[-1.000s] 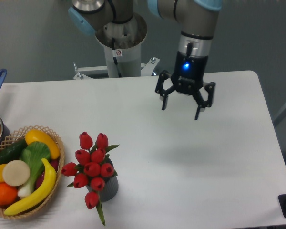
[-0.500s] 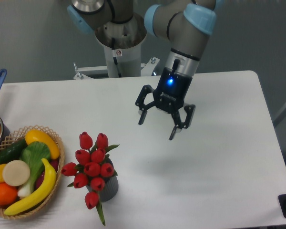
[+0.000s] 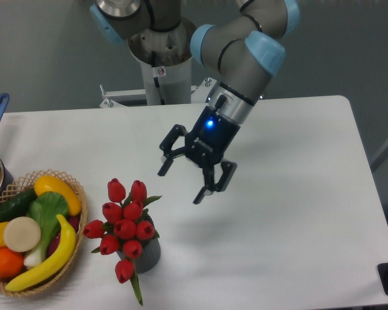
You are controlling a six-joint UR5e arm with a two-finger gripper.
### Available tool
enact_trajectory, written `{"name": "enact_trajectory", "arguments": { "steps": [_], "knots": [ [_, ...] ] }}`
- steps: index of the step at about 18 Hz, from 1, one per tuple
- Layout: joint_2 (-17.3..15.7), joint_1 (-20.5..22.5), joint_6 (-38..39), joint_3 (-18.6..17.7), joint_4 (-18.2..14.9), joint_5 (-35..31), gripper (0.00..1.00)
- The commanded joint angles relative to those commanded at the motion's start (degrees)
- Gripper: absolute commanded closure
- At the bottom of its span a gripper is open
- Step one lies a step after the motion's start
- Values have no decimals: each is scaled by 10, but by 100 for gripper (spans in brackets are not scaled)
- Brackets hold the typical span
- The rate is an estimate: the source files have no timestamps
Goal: Pick up the flowers from the vase
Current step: 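Move the open gripper down onto the tulip stems above the vase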
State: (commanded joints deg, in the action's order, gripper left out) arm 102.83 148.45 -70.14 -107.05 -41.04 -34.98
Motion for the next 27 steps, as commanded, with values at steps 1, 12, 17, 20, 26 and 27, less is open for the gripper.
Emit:
{"name": "enact_trajectory", "arguments": {
  "steps": [1,12,17,20,26,27],
  "knots": [
    [4,-2,0,1,0,0,0],
    [59,-30,34,61,0,-3,0],
    [75,-41,33,61,1,-3,0],
    [79,-49,33,63,0,-3,0],
    [81,-58,34,66,1,0,0],
    [83,-59,34,66,0,0,0]
  ]
}}
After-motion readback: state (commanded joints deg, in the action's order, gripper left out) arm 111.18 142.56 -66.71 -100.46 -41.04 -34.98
